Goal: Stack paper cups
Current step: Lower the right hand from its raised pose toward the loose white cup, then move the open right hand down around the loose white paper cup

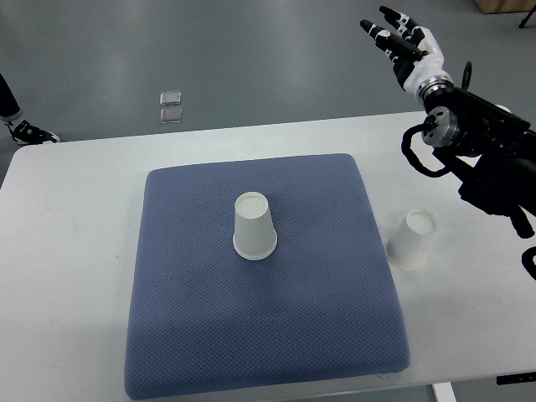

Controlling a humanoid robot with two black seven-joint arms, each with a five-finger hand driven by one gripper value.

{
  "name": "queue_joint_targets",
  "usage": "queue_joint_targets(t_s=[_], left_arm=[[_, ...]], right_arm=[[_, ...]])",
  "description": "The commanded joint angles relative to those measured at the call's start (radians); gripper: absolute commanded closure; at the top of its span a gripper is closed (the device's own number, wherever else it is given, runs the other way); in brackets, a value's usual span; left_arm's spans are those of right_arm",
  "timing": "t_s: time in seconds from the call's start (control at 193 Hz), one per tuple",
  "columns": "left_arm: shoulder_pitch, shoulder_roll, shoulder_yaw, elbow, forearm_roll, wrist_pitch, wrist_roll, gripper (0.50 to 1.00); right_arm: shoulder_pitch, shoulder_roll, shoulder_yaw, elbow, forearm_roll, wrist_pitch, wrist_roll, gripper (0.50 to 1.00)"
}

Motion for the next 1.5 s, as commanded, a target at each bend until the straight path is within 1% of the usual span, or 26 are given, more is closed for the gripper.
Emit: queue_joint_targets(t_s=[0.0,0.057,0.125,0.187,0.234,0.306,0.358,0.369,0.447,0.53,0.54,0.597,0.608,0.649,0.696,0.706,0.795,0.862,0.966,1.054,1.101,1.174,1.413,1.496], left_arm=[[0.001,0.0,0.0,0.0,0.0,0.0,0.0,0.5],[0.001,0.0,0.0,0.0,0.0,0.0,0.0,0.5],[0.001,0.0,0.0,0.0,0.0,0.0,0.0,0.5],[0.001,0.0,0.0,0.0,0.0,0.0,0.0,0.5],[0.001,0.0,0.0,0.0,0.0,0.0,0.0,0.5],[0.001,0.0,0.0,0.0,0.001,0.0,0.0,0.5],[0.0,0.0,0.0,0.0,0.0,0.0,0.0,0.5],[0.0,0.0,0.0,0.0,0.0,0.0,0.0,0.5],[0.001,0.0,0.0,0.0,0.0,0.0,0.0,0.5],[0.0,0.0,0.0,0.0,0.0,0.0,0.0,0.5],[0.0,0.0,0.0,0.0,0.0,0.0,0.0,0.5],[0.001,0.0,0.0,0.0,0.0,0.0,0.0,0.5],[0.001,0.0,0.0,0.0,0.0,0.0,0.0,0.5],[0.001,0.0,0.0,0.0,0.0,0.0,0.0,0.5],[0.001,0.0,0.0,0.0,0.0,0.0,0.0,0.5],[0.001,0.0,0.0,0.0,0.0,0.0,0.0,0.5],[0.001,0.0,0.0,0.0,0.0,0.0,0.0,0.5],[0.001,0.0,0.0,0.0,0.0,0.0,0.0,0.5],[0.001,0.0,0.0,0.0,0.0,0.0,0.0,0.5],[0.001,0.0,0.0,0.0,0.0,0.0,0.0,0.5],[0.001,0.0,0.0,0.0,0.0,0.0,0.0,0.5],[0.001,0.0,0.0,0.0,0.0,0.0,0.0,0.5],[0.001,0.0,0.0,0.0,0.0,0.0,0.0,0.5],[0.001,0.0,0.0,0.0,0.0,0.0,0.0,0.5]], right_arm=[[0.053,-0.06,-0.081,0.002,-0.065,0.004,-0.005,0.585],[0.083,-0.099,-0.133,0.006,-0.091,0.008,-0.005,0.585],[0.111,-0.136,-0.198,0.009,-0.101,0.034,-0.006,0.583],[0.132,-0.163,-0.278,0.009,-0.106,0.08,-0.009,0.585],[0.151,-0.186,-0.342,0.011,-0.111,0.115,-0.023,0.585],[0.174,-0.22,-0.413,0.011,-0.141,0.153,-0.032,0.585],[0.191,-0.26,-0.471,0.023,-0.216,0.216,-0.034,0.585],[0.191,-0.26,-0.471,0.023,-0.217,0.216,-0.034,0.585],[0.217,-0.329,-0.518,0.095,-0.371,0.31,-0.034,0.585],[0.238,-0.415,-0.518,0.182,-0.569,0.402,-0.032,0.585],[0.238,-0.415,-0.518,0.183,-0.569,0.402,-0.032,0.585],[0.266,-0.472,-0.514,0.264,-0.693,0.469,-0.032,0.585],[0.266,-0.472,-0.514,0.264,-0.694,0.469,-0.032,0.585],[0.281,-0.508,-0.514,0.319,-0.76,0.508,-0.029,0.585],[0.301,-0.55,-0.514,0.391,-0.821,0.564,-0.026,0.585],[0.301,-0.55,-0.514,0.391,-0.821,0.564,-0.026,0.585],[0.324,-0.599,-0.514,0.494,-0.93,0.662,-0.023,0.587],[0.335,-0.617,-0.514,0.546,-0.988,0.705,-0.023,0.587],[0.344,-0.634,-0.515,0.618,-1.077,0.719,-0.023,0.591],[0.344,-0.645,-0.518,0.683,-1.218,0.701,-0.026,0.597],[0.338,-0.648,-0.52,0.707,-1.299,0.67,-0.026,0.599],[0.329,-0.648,-0.529,0.718,-1.373,0.627,-0.029,0.601],[0.264,-0.656,-0.534,0.724,-1.418,0.575,-0.032,0.601],[0.231,-0.662,-0.541,0.727,-1.482,0.537,-0.032,0.599]])
